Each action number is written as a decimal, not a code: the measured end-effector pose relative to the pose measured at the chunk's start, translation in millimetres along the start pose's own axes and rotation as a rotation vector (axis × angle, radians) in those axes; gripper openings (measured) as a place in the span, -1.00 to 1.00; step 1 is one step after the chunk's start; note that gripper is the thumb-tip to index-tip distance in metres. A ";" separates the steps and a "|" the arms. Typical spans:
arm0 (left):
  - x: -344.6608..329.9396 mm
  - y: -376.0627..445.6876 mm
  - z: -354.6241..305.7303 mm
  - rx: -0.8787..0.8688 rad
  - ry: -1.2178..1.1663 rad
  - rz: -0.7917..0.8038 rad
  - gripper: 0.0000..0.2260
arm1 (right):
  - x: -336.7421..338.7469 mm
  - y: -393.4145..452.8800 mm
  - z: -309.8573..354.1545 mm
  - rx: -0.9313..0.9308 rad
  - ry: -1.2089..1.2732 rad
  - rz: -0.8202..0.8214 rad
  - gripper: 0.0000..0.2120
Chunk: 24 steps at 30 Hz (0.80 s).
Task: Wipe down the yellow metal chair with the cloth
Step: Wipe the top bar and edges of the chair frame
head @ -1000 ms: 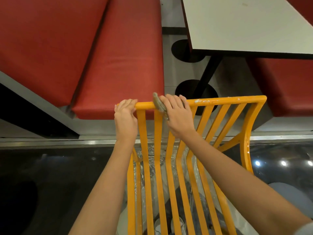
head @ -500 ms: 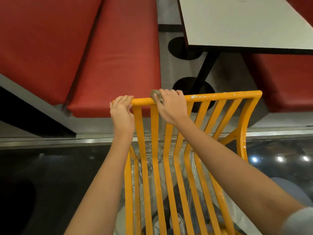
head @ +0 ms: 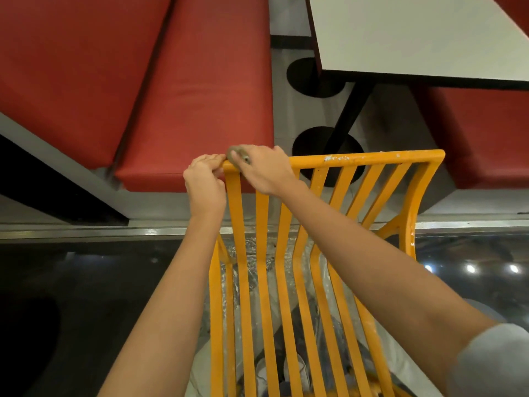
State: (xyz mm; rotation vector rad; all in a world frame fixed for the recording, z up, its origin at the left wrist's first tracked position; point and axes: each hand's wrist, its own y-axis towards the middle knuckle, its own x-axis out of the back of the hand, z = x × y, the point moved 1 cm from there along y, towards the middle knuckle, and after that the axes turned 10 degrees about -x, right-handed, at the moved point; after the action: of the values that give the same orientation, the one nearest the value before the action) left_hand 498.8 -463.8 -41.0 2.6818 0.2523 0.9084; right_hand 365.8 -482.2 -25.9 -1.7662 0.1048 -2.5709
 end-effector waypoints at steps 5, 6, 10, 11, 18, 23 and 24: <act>4.4 -0.8 -4.7 0.039 -0.066 0.014 -0.60 | -3.3 -24.1 -35.5 0.236 0.071 -0.123 -0.67; 5.1 -0.9 -6.6 0.045 -0.061 0.010 -0.60 | -1.4 -24.1 -43.6 0.219 0.046 -0.149 -0.67; 6.0 -3.8 -11.9 0.062 -0.063 0.031 -0.68 | -6.0 -10.8 -24.9 0.053 -0.050 -0.149 -0.74; 5.8 -4.8 -11.9 0.059 -0.072 0.036 -0.68 | -11.0 -8.3 -15.0 0.050 -0.061 -0.150 -0.76; 5.2 1.0 -0.9 0.024 -0.031 0.034 -0.64 | -0.7 -29.2 -56.8 0.174 -0.068 -0.291 -0.69; 1.6 -0.9 -5.7 0.021 -0.019 0.001 -0.62 | -2.5 -7.7 -18.2 -0.146 -0.019 -0.151 -0.69; 2.1 -1.0 -5.6 0.021 -0.016 0.001 -0.61 | -5.3 -4.2 -6.3 -0.122 -0.009 -0.108 -0.69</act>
State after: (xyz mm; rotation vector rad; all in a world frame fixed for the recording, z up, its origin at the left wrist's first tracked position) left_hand 497.0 -461.1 -35.9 2.7073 0.2580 0.8888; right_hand 361.9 -477.5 -32.8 -1.8741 0.1736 -2.6847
